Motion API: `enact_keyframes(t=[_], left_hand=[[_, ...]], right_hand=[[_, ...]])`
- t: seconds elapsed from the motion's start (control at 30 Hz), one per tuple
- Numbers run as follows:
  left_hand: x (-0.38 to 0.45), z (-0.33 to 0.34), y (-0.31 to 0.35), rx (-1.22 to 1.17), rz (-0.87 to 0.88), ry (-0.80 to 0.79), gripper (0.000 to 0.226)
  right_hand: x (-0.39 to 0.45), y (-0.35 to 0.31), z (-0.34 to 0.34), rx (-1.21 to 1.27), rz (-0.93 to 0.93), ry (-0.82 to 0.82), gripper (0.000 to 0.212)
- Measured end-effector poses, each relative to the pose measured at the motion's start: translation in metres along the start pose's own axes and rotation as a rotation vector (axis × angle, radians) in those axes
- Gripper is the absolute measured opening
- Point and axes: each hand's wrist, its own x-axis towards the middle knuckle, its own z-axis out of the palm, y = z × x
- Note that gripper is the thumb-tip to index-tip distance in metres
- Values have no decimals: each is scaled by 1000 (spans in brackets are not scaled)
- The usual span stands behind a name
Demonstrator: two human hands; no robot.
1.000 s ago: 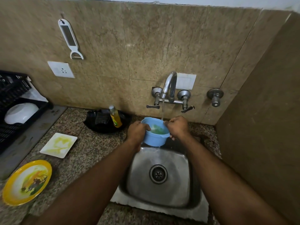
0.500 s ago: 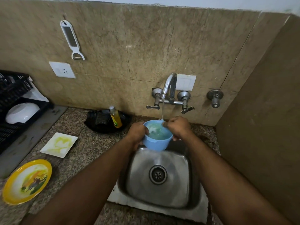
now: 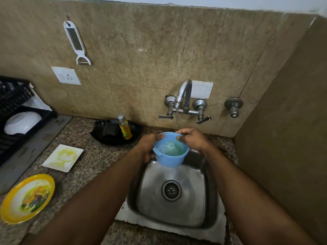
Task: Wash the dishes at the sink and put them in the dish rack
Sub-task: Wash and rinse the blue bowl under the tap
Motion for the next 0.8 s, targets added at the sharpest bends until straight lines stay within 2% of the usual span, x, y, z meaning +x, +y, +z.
enact_keyframes(t=[0.1, 0.2, 0.27, 0.4, 0.5, 0.57, 0.63, 0.73, 0.8], left_hand=[[-1, 4, 3, -65, -1, -10, 30], [-4, 9, 3, -189, 75, 21, 24], [-2, 11, -2, -197, 130, 80, 24], [1, 10, -9, -170, 182, 221, 23], [-1, 4, -8, -177, 202, 303, 22], [2, -3, -8, -159, 196, 323, 26], [4, -8, -7, -105, 190, 292, 30], [1, -9, -5, -24, 201, 202, 21], [-2, -8, -2, -1, 207, 154, 23]], right_hand=[[-3, 1, 2, -55, 38, 103, 9], [-5, -2, 4, 54, 112, 268, 6], [-5, -3, 5, 92, 136, 319, 14], [-6, -8, 6, 110, 159, 263, 29], [-4, -11, 6, 87, 131, 94, 13], [-3, -13, 7, 43, 132, 29, 12], [-6, -17, 8, -11, 136, 56, 11], [-6, -22, 9, -53, 144, 181, 35], [-3, -25, 9, -77, 171, 172, 37]])
